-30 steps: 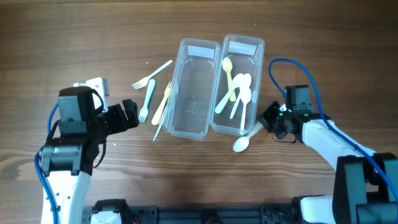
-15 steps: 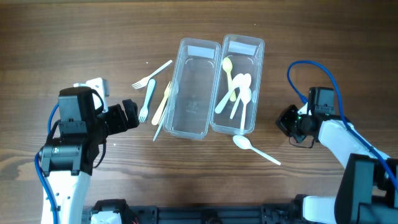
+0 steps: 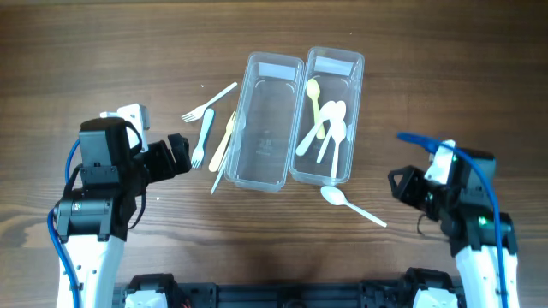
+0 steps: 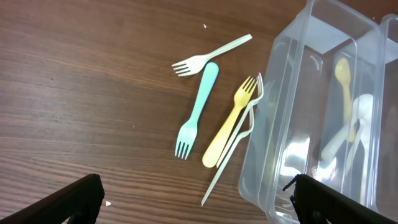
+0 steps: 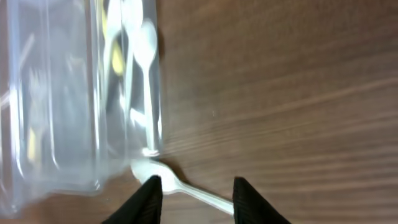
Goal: Pack container
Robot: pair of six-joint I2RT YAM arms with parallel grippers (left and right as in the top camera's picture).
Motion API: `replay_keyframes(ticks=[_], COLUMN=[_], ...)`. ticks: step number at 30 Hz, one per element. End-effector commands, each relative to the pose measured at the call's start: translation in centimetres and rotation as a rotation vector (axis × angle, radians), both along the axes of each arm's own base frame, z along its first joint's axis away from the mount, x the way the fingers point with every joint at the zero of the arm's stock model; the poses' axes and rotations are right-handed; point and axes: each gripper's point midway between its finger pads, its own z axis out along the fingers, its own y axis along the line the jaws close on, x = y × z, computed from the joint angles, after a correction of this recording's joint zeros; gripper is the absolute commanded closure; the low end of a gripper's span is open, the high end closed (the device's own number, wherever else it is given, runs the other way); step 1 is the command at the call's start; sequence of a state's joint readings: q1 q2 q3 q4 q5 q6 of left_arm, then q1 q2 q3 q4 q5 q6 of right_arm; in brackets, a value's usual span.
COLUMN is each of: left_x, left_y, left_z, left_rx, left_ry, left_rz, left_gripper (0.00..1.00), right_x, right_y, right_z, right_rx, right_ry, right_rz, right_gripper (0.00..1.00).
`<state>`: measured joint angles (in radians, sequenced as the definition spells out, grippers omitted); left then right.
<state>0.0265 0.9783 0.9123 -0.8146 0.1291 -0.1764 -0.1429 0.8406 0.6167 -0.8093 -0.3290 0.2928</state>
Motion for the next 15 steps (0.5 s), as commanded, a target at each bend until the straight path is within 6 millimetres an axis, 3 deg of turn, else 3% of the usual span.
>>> replay_keyframes(ticks=[1,6,11,15], left_x=[0.5,0.5,0.5,0.5], left_y=[-0.1,-0.1,-0.1,-0.1], left_z=[1.0,1.0,1.0,1.0], left_rx=[-0.003,-0.003,-0.003,-0.003], left_ry=[-0.032,-0.036,-0.035,-0.035], left_rz=[-0.015,-0.015,-0.015,-0.015], left_gripper=[0.0,0.0,0.0,0.0], right_x=[-0.3,-0.3,1.0,0.4], right_y=[0.7,1.9,3.2,4.9], right_z=[0.3,-0.9,-1.4,-2.3], right_rx=[-0.031,-0.026,-0.029,-0.019], right_ry=[-0.036,0.014,0.025,0.065], right_rz=[0.11,0.173,0.249,0.328], right_gripper=[0.63,0.63,0.64,0.66])
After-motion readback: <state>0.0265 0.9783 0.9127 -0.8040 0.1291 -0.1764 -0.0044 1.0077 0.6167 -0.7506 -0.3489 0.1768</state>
